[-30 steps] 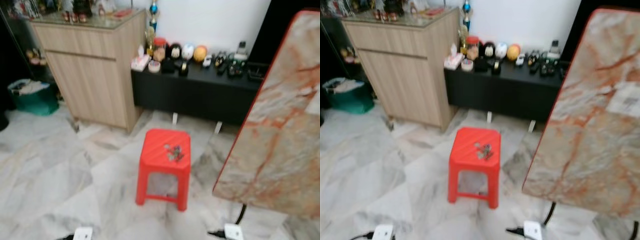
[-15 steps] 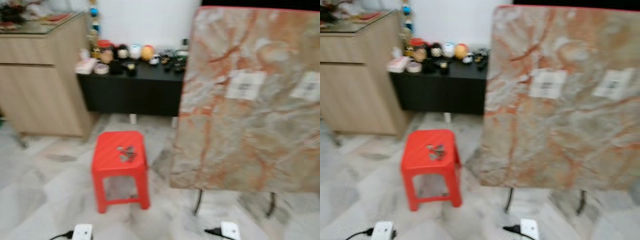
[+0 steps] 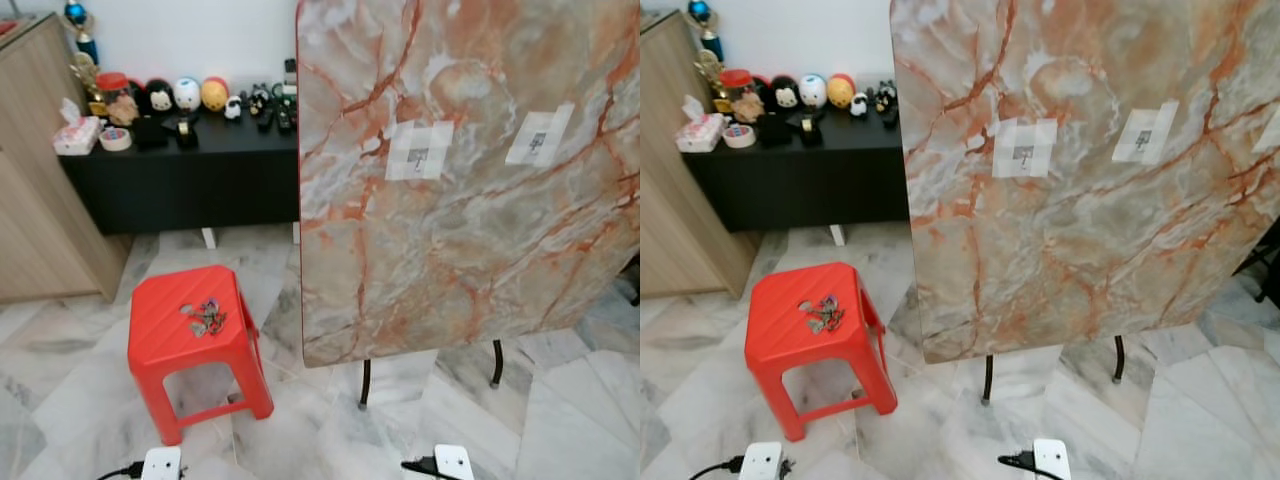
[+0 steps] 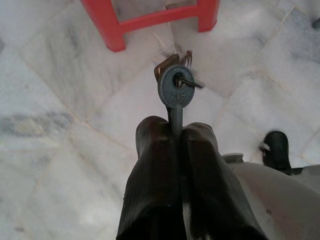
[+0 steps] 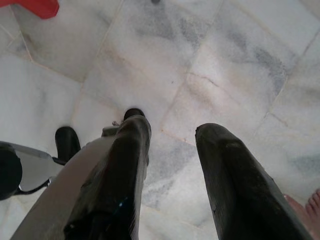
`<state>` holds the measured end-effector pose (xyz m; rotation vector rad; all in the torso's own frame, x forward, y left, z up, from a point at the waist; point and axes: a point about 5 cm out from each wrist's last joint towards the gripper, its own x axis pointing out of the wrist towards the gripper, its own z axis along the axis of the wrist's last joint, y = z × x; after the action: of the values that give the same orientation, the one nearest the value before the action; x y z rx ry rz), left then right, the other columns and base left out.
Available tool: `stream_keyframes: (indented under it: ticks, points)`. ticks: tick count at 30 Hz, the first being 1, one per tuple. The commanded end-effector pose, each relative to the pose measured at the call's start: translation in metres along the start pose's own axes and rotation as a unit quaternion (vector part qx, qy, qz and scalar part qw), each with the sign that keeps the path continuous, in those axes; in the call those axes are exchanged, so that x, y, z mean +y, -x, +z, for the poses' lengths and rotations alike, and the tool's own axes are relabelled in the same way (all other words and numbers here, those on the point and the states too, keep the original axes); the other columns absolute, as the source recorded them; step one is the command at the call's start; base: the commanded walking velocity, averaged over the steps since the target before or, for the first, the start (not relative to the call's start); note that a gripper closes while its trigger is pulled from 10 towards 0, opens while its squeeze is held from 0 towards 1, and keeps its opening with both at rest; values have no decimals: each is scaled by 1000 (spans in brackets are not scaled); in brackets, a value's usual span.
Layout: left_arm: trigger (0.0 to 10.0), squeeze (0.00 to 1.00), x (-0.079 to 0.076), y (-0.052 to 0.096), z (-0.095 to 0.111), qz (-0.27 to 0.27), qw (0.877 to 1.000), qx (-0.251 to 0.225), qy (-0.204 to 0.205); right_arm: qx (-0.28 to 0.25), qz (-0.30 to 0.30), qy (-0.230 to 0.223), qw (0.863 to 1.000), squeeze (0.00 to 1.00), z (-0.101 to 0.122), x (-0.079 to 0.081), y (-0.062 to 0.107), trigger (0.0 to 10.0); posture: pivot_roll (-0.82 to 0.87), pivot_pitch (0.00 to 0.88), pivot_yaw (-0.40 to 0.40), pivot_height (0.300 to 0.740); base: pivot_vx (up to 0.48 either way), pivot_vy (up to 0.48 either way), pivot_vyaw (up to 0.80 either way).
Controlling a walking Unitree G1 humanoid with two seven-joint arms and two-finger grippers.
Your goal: Hang keys on a hook
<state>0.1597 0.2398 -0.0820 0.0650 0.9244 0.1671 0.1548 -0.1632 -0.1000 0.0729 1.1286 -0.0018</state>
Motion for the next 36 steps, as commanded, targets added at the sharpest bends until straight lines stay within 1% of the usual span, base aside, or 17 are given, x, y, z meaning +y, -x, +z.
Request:
stream_keyframes:
  ticks: [1, 4, 7, 8, 14, 28, 30, 31, 33, 35, 36]
  points:
    - [10000, 0, 3, 0, 0, 5, 1000, -3, -4, 1, -2, -1, 1000, 0, 0, -1, 0, 10000, 60, 0, -46, 740, 0, 0, -719]
    - [10000, 0, 3, 0, 1, 5, 1000, -3, -8, 1, -2, 0, 1000, 0, 0, -1, 0, 10000, 61, 0, -46, 740, 0, -421, -719]
    - [10000, 0, 3, 0, 1, 5, 1000, -2, -1, 2, -1, 1, 1000, 0, 0, -1, 0, 10000, 62, 0, -46, 740, 0, -480, -715]
    - [10000, 0, 2, 0, 2, 5, 1000, -4, 4, 2, 0, 3, 1000, 0, 0, -1, 0, 10000, 62, 0, -48, 740, 0, 0, -725]
    - [10000, 0, 1, 0, 4, 1, 1000, -13, 9, 2, 0, 3, 1000, 0, 0, -1, 0, 10000, 63, 0, -47, 740, 0, 0, -720]
    - [10000, 0, -5, -3, 15, -10, 999, -33, 0, 1, 2, 3, 1000, 0, 1, 0, 0, 10000, 68, 0, -43, 740, 0, 0, -719]
    - [10000, 0, -6, -3, 20, -12, 999, -46, -1, 0, 2, 3, 1000, 0, 1, 0, 0, 10000, 70, 3, -42, 740, 0, 0, -716]
    - [10000, 0, -6, -4, 27, -14, 998, -62, 0, -1, 3, 3, 1000, 0, 1, 0, 0, 10000, 73, 5, -43, 740, 0, 0, -550]
    - [10000, 0, -6, -4, 30, -14, 997, -71, 2, -2, 3, 3, 1000, 0, 1, 0, 0, 10000, 73, 6, -42, 740, 0, 0, -550]
    - [10000, 0, -7, -5, 46, -20, 994, -105, -4, -3, 5, 16, 1000, 0, 2, 0, 0, 10000, 74, 6, -41, 740, 0, 0, 0]
    - [10000, 0, -7, -5, 49, -21, 994, -112, -4, -3, 5, 17, 1000, 0, 2, 0, 0, 10000, 74, 6, -41, 740, 0, 0, 0]
